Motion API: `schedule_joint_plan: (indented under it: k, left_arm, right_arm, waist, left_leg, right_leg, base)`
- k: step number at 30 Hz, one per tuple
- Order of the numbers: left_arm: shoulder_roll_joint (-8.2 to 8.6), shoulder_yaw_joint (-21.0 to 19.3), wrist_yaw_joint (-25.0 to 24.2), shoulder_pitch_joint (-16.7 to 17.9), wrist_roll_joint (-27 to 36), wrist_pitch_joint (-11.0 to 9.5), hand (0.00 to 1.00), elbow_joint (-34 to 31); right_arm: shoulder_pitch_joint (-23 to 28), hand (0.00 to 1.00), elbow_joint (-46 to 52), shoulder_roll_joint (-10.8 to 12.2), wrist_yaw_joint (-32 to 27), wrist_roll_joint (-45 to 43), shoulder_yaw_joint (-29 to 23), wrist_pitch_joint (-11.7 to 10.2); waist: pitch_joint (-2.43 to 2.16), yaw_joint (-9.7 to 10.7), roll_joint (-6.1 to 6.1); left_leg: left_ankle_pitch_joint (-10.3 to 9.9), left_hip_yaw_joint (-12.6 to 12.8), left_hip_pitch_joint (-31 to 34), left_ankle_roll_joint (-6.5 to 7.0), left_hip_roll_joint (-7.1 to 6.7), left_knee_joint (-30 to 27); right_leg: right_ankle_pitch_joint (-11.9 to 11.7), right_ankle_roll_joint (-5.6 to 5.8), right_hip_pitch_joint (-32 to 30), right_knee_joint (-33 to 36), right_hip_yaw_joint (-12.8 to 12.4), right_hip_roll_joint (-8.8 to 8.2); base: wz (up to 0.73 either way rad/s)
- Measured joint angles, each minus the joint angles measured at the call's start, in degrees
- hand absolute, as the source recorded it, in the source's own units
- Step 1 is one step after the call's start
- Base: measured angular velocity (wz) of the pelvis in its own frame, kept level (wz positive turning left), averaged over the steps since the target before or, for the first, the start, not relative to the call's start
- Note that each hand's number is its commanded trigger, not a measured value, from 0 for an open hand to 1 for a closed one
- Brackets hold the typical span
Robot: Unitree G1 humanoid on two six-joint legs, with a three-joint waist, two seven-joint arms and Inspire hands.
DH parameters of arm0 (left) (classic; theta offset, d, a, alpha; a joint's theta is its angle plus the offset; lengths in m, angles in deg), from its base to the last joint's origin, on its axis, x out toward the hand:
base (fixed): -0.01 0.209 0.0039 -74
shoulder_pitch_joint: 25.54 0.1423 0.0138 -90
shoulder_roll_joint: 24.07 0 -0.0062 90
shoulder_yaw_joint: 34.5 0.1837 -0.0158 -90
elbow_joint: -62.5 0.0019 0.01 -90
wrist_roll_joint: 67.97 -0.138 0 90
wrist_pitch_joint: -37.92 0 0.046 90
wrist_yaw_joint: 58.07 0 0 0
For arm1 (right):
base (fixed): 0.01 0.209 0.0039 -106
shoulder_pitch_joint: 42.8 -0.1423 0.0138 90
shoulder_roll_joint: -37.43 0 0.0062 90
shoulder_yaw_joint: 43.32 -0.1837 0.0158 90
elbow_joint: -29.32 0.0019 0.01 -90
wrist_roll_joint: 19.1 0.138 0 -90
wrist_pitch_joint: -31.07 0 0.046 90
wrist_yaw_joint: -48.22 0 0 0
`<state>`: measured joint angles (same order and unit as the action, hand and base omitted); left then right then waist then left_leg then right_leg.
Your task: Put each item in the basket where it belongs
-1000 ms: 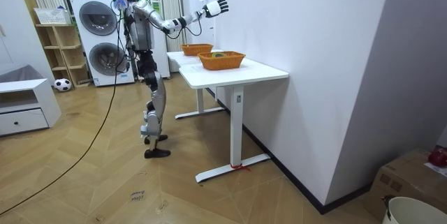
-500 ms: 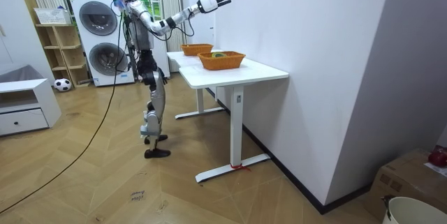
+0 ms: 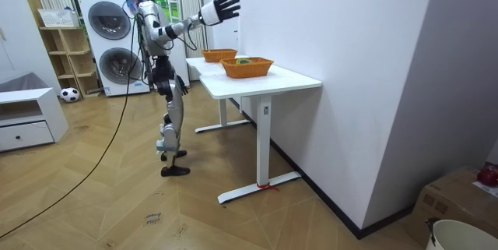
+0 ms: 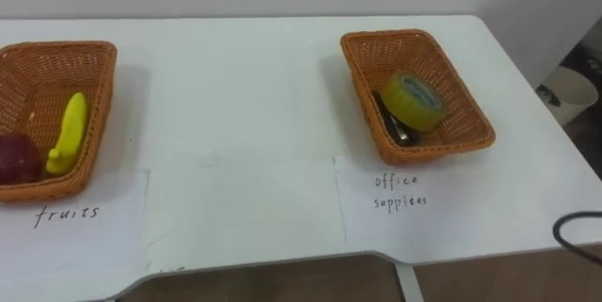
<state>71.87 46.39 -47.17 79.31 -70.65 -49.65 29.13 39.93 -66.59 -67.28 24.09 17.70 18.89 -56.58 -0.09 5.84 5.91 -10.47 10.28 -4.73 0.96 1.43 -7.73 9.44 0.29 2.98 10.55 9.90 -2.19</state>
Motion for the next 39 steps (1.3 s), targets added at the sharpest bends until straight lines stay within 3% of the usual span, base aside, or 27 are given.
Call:
schedule_joint_plan:
  k: [5, 11, 14, 18, 22, 27, 33, 39]
  left_arm:
    - [0.13, -0.74, 2.27, 0.24, 1.41, -0.13, 0.00, 0.05]
    - [0.18, -1.43, 2.40, -0.27, 2.02, -1.10, 0.00, -0.07]
    - [0.34, -1.87, 2.40, -0.38, 2.00, -1.14, 0.00, -0.07]
    - [0.49, -1.99, 2.25, -0.25, 2.06, -1.13, 0.00, 0.02]
    - [1.13, -1.98, 1.96, -0.06, 2.05, -1.17, 0.00, -0.04]
    - [1.96, -2.17, 1.82, 0.32, 2.13, -2.24, 0.00, 0.31]
    - [2.41, -2.17, 0.61, 0.94, 3.30, -2.35, 0.00, 0.28]
    - [2.43, -1.95, 0.52, 0.96, 3.82, -2.73, 0.00, 0.69]
  right_arm:
    - [4.36, 0.00, -0.93, 1.24, -5.57, 5.86, -2.96, -1.25]
    - [6.39, 0.00, -7.98, 2.55, -12.28, 8.77, -6.52, -5.93]
    - [8.67, 0.00, -12.54, 4.57, -14.63, 8.72, -8.01, -6.56]
    - [11.67, 0.00, -16.92, 9.12, -16.56, 8.10, -8.05, -6.59]
    - [15.14, 0.00, -19.92, 13.31, -16.91, 8.06, -7.12, -6.64]
    - [16.47, 0.00, -31.36, 15.26, -16.04, 7.98, -6.97, -6.78]
    - [18.80, 0.00, -37.13, 18.30, -15.72, 8.13, -6.65, -6.80]
    - [18.64, 0.00, -44.52, 19.39, -12.89, 10.32, -3.44, -8.26]
  waist:
    - [0.27, 0.77, 0.39]
    - [0.15, 1.86, 0.27]
    - [0.10, 1.81, -0.29]
    - [-0.08, 1.66, -1.40]
    - [-0.14, 1.54, -2.54]
    - [-0.09, 1.55, -2.60]
    - [-0.09, 1.64, -2.21]
    - [-0.23, 1.49, -2.80]
  left_leg:
    - [-0.23, 1.61, -0.60, -0.21, 0.02, 0.37]
    - [-0.73, 2.11, -0.87, -0.27, 0.01, 0.36]
    - [-0.88, 2.14, -0.86, -0.36, 0.05, 0.48]
    - [-0.88, 2.30, -0.89, -0.37, 0.04, 0.64]
    - [-0.91, 2.15, -0.97, -0.37, 0.02, 1.02]
    - [-0.90, 2.20, -1.01, -0.36, -0.10, 0.79]
    - [-0.91, 1.88, -0.90, -0.36, -0.19, 0.61]
    - [-0.94, 1.90, -1.05, -0.39, -0.17, 0.64]
  right_leg:
    - [-0.01, -0.02, -0.14, -0.06, -1.96, 0.44]
    - [-0.17, -0.06, 0.15, -0.83, -2.03, 0.65]
    - [-0.16, -0.06, -0.02, -0.80, -2.01, 0.73]
    - [-0.15, -0.04, -0.20, -0.79, -2.07, 0.80]
    - [-0.12, -0.01, -0.08, -0.82, -2.17, 0.82]
    - [0.17, 0.03, -0.19, -0.89, -2.17, 0.66]
    - [0.42, 0.10, -0.17, -0.96, -1.91, 0.53]
    - [0.42, 0.10, -0.10, -0.99, -2.05, 0.60]
  base:
    - [-0.18]
    - [-0.06]
    - [0.00]
    - [-0.01]
    - [0.00]
    - [0.00]
    - [0.01]
    - [0.00]
